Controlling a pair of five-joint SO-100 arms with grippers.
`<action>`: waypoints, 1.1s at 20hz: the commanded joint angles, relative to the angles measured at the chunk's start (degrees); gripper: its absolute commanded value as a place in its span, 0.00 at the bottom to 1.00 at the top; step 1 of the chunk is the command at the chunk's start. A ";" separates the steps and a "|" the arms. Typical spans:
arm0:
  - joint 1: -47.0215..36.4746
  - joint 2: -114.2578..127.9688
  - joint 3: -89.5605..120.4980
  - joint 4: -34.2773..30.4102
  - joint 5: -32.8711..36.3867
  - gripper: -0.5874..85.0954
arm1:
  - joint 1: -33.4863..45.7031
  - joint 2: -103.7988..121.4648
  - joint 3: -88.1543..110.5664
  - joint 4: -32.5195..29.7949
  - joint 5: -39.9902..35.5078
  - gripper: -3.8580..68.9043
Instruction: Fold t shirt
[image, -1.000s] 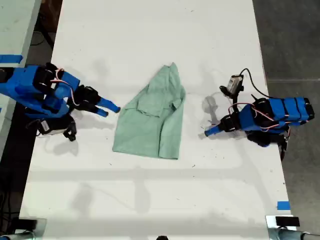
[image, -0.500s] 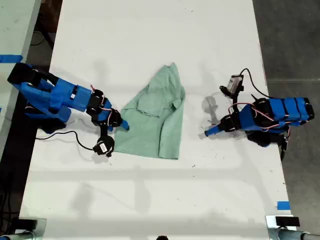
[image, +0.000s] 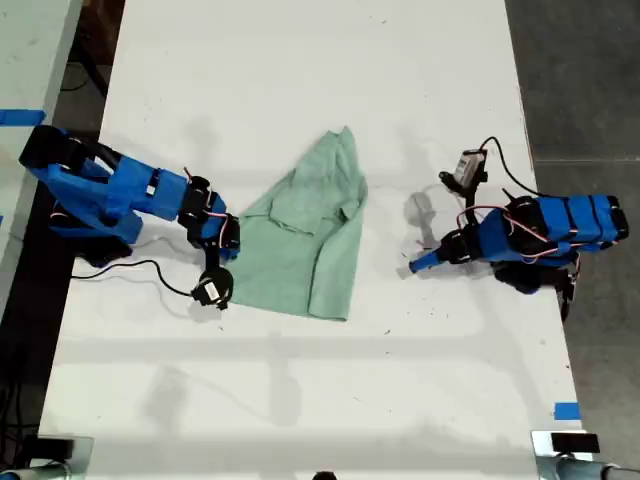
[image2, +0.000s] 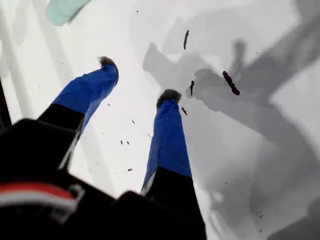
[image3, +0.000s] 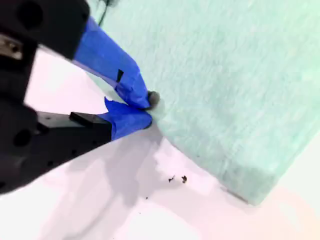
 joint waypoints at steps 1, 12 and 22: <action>-1.14 0.35 -10.72 8.09 1.41 0.00 | -0.53 0.79 2.55 0.26 0.09 0.30; 1.76 -38.67 -70.66 14.59 12.83 0.00 | -0.53 0.79 2.55 0.26 0.09 0.30; 2.55 -31.55 -69.26 9.93 18.98 0.37 | -0.53 0.79 2.55 0.26 0.09 0.30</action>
